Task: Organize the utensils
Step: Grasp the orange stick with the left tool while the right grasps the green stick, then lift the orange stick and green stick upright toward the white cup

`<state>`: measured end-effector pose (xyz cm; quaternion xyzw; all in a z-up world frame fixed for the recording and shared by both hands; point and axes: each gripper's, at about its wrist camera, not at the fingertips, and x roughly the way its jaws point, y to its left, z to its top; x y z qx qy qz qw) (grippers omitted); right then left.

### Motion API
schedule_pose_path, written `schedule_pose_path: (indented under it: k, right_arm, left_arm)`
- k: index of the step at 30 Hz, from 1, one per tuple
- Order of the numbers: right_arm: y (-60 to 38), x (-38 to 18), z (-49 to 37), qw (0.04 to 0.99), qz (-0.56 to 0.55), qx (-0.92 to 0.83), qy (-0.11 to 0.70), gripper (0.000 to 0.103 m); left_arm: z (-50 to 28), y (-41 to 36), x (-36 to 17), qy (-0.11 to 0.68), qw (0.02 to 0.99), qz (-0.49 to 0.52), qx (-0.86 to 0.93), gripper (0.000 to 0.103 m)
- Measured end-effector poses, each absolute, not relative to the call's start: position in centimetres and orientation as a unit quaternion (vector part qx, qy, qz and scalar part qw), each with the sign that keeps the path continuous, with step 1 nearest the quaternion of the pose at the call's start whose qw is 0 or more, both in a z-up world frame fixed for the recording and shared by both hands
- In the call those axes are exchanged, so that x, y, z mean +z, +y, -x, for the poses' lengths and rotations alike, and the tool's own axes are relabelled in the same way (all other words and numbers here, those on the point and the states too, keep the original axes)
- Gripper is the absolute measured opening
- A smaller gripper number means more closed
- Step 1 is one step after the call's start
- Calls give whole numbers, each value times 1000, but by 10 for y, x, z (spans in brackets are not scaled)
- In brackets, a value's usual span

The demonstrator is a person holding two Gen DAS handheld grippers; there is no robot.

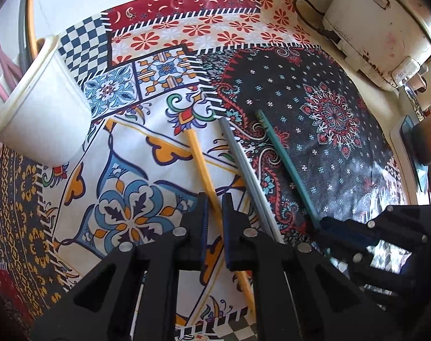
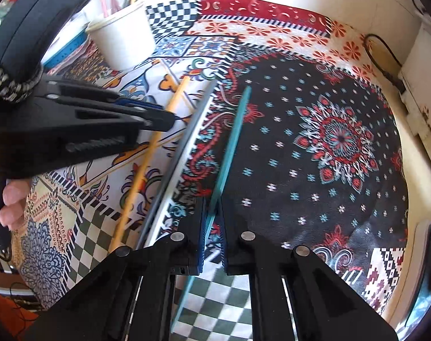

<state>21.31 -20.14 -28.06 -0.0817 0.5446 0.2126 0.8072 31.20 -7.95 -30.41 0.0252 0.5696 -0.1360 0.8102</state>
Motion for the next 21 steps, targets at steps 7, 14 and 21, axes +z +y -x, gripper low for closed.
schedule_pose_path:
  k: [7,14,21]
  right_arm:
    - [-223,-278,-213,800,58,207,560,5]
    - [-236,-275,-228,783,14,206,586,7]
    - [-219,-278,-254,785,25,204,584,7]
  left_arm:
    - [-291,-55,-305,585,799,-3,-141,5]
    - [-280,-34,-305,604,782,21,-152,5]
    - [-290,-33,-305,611,777,30,-150,5]
